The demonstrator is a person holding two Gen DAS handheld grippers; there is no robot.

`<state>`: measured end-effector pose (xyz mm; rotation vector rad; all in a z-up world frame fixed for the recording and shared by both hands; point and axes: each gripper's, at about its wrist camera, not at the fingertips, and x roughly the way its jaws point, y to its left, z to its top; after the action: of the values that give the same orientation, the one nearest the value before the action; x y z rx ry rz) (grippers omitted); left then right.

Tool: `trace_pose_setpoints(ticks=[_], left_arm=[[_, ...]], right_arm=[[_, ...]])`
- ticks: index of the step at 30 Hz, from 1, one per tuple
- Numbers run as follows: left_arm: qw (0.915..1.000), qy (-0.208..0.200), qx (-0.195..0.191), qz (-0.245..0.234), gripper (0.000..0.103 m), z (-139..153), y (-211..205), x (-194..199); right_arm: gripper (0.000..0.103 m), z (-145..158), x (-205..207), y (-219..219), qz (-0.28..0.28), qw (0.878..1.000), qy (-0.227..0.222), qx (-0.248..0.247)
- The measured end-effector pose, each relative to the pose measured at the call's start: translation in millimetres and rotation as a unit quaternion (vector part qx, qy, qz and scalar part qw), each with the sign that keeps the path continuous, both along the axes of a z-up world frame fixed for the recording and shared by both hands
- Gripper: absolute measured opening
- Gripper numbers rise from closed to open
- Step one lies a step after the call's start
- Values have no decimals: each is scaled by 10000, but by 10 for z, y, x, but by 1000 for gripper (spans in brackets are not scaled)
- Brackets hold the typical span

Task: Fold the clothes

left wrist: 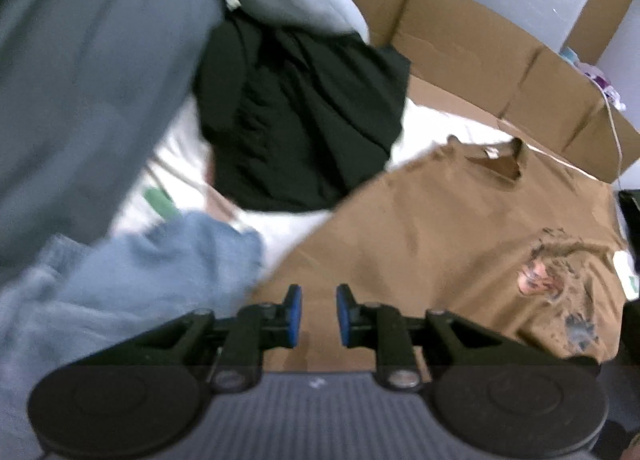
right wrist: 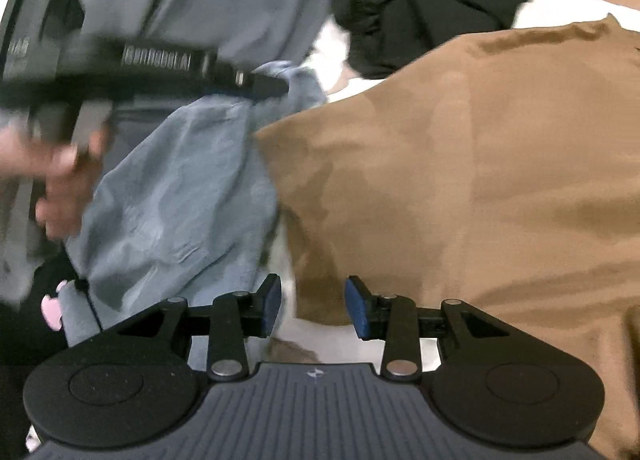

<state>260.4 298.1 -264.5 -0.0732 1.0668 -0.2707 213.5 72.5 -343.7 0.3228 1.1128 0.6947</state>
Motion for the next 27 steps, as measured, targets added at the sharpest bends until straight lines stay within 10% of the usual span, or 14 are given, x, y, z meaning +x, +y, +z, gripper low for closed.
trace_pose_setpoints(ticks=[11,27], left_arm=[[9981,553,-190,-217,19,-601,-391,-316],[9916,1025,739,-268,4,-785,-239,-754]], right_arm=[[41,-77,37,-344,-430,9982,93,-407],[41,-47,116,-732,-729,9947,-62,-719]])
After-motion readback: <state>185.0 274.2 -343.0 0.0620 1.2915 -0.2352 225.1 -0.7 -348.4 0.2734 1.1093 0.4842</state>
